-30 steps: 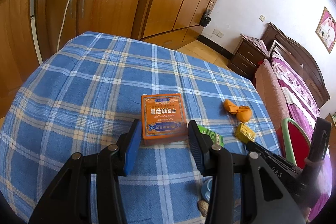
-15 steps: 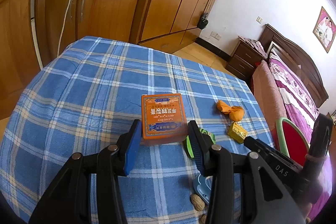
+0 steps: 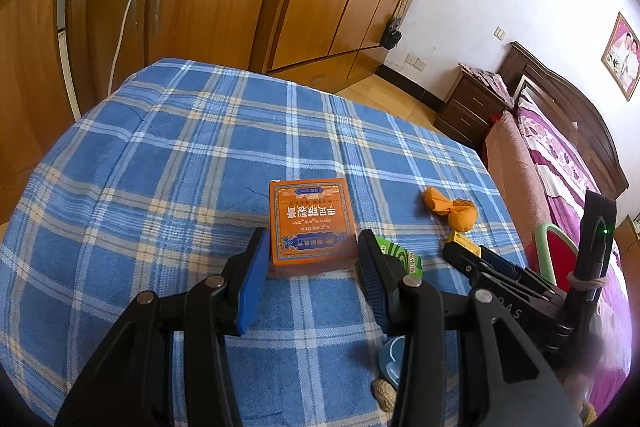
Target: Collect trash
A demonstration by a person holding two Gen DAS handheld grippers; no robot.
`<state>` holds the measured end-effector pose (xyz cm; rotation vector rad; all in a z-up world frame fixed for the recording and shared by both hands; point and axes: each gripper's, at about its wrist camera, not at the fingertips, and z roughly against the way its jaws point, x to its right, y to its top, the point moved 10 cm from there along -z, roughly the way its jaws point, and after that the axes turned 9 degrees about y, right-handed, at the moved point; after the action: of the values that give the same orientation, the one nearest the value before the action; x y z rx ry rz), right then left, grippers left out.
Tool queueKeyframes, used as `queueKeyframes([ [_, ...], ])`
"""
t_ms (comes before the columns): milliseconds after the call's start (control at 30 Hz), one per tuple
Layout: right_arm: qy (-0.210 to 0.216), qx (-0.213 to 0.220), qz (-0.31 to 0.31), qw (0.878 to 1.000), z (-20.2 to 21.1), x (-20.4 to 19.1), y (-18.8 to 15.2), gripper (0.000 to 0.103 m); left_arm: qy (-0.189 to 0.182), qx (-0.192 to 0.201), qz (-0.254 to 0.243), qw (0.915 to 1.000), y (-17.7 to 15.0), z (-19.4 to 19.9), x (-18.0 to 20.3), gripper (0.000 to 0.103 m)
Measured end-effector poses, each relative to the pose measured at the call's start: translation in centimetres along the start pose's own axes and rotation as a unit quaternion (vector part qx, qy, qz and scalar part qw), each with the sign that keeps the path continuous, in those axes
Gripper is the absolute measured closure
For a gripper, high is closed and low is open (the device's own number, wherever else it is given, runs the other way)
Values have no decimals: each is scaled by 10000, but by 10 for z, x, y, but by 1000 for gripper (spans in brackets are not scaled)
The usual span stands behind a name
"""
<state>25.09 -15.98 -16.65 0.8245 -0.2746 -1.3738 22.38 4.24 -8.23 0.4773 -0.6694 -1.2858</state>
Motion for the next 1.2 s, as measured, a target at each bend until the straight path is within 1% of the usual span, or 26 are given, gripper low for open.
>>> queueKeyframes([
  [67,-41,-14,28,10000,-1,0,0,46,-7,-14,-13,10000,-1,-1,1,57],
  [100,-60,-21,38,10000,-1,0,0,48,-9,-17,-19,10000,-1,-1,1,57],
  [133,-156,-37,76,9998,-1,1,-1,54,-11,-19,-27,10000,-1,-1,2,57],
  [167,-248,-60,135,9996,-1,1,-1,54,-22,-16,-33,10000,-1,0,3,57],
  [267,-267,-89,142,9995,-1,1,-2,55,-54,8,-37,10000,-1,3,3,57],
  [367,-143,-120,4,9998,5,1,-6,55,-75,11,-45,10000,0,5,4,57],
  [533,2,97,-170,9998,32,0,-9,55,-127,69,-58,9999,2,16,9,57],
  [733,118,356,-403,9985,74,3,-15,55,-248,226,-190,9993,4,39,25,57],
  [900,97,575,-569,9967,109,10,-21,55,-485,239,-305,9981,1,56,47,57],
  [1200,35,1002,-880,9911,166,37,-30,55,-858,179,-638,9941,-8,78,94,57],
])
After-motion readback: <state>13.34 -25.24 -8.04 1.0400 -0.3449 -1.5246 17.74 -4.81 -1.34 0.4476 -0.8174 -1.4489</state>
